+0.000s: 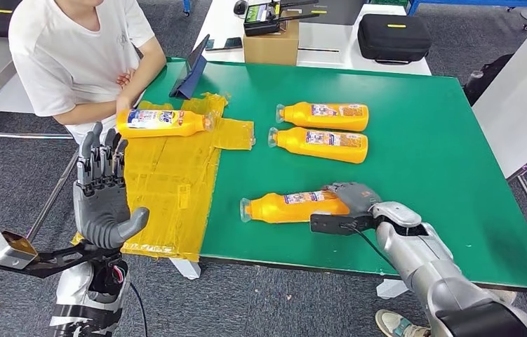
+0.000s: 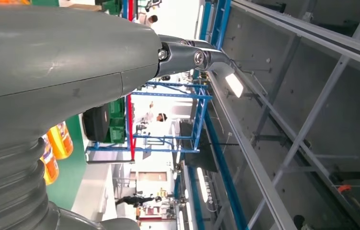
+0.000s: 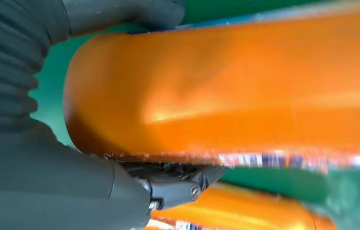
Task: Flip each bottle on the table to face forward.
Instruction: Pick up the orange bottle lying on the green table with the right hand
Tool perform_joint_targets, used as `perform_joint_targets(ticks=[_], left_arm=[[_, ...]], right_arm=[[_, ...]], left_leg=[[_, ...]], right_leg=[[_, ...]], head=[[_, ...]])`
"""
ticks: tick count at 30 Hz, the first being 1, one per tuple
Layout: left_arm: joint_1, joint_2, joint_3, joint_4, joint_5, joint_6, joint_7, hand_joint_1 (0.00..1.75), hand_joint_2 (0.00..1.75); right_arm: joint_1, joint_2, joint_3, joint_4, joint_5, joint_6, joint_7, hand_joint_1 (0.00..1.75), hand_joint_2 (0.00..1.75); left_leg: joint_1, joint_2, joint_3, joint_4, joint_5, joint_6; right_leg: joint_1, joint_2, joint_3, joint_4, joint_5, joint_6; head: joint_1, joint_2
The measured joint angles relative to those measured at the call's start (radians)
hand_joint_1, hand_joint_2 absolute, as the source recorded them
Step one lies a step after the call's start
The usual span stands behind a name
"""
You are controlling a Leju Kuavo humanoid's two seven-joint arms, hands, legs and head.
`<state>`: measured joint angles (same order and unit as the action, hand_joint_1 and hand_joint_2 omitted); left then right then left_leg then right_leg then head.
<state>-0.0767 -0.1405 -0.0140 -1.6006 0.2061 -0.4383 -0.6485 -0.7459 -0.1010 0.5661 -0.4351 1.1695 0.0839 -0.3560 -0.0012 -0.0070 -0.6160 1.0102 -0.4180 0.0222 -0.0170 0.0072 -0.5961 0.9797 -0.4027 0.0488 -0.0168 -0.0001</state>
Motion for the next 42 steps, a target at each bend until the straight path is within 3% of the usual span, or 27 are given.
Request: perform_joint_targets(ticks=[7,13,21,27,31,36,42], left_arm=[[0.003,0.007,0.001,0.005,-0.007,-0.004,-0.008,0.0,1.75],[0.014,0.009,0.001,0.01,-0.054,0.037,0.011,0.0,1.75],[0.071,0.006,-0.014,0.01,-0.106,0.089,0.039,0.0,1.75],[0.144,-0.028,-0.051,0.003,-0.122,0.15,0.055,0.0,1.75],[0.164,-0.044,-0.066,0.002,-0.119,0.162,0.063,0.0,1.75],[0.183,-0.058,-0.087,0.002,-0.101,0.168,0.081,0.0,1.75],[0.202,-0.059,-0.126,0.001,-0.142,0.168,0.069,0.0,1.75]], right_arm=[[-0.068,0.017,0.083,0.035,-0.008,0.102,0.048,1.75,1.75],[-0.052,0.008,0.096,0.037,-0.119,0.021,-0.021,1.75,1.75],[0.068,-0.025,0.065,-0.058,-0.248,-0.159,-0.064,1.75,1.75],[0.293,-0.006,-0.063,-0.345,-0.344,-0.379,-0.053,1.75,1.75],[0.388,0.016,-0.126,-0.49,-0.35,-0.404,-0.047,1.75,1.75],[0.485,0.068,-0.224,-0.646,-0.437,-0.461,-0.126,1.75,1.75],[0.563,0.121,-0.283,-0.782,-0.498,-0.464,-0.183,1.75,1.75]], left_leg=[[0.0,-0.001,0.0,0.0,0.001,0.0],[0.0,-0.002,0.0,0.0,0.001,0.0],[0.0,-0.003,-0.002,0.0,0.0,0.0],[0.0,-0.003,-0.003,0.0,-0.001,0.0],[0.0,-0.004,-0.005,0.0,-0.001,0.0],[0.0,-0.003,-0.005,0.0,-0.001,0.0],[0.0,-0.003,-0.005,0.0,-0.001,0.0]], right_leg=[[0.0,0.0,0.001,0.0,0.0,0.0],[0.0,-0.001,0.0,0.0,0.0,0.0],[0.0,-0.001,-0.001,0.0,0.0,0.0],[0.0,-0.003,-0.002,0.0,-0.001,0.0],[0.0,-0.003,-0.003,0.0,-0.002,0.0],[0.0,-0.003,-0.003,0.0,-0.002,0.0],[0.0,-0.003,-0.004,0.0,-0.002,0.0]], head=[[0.0,0.0],[0.0,0.0],[0.0,0.0],[0.0,0.0],[0.0,0.0],[0.0,0.0],[0.0,0.0]])
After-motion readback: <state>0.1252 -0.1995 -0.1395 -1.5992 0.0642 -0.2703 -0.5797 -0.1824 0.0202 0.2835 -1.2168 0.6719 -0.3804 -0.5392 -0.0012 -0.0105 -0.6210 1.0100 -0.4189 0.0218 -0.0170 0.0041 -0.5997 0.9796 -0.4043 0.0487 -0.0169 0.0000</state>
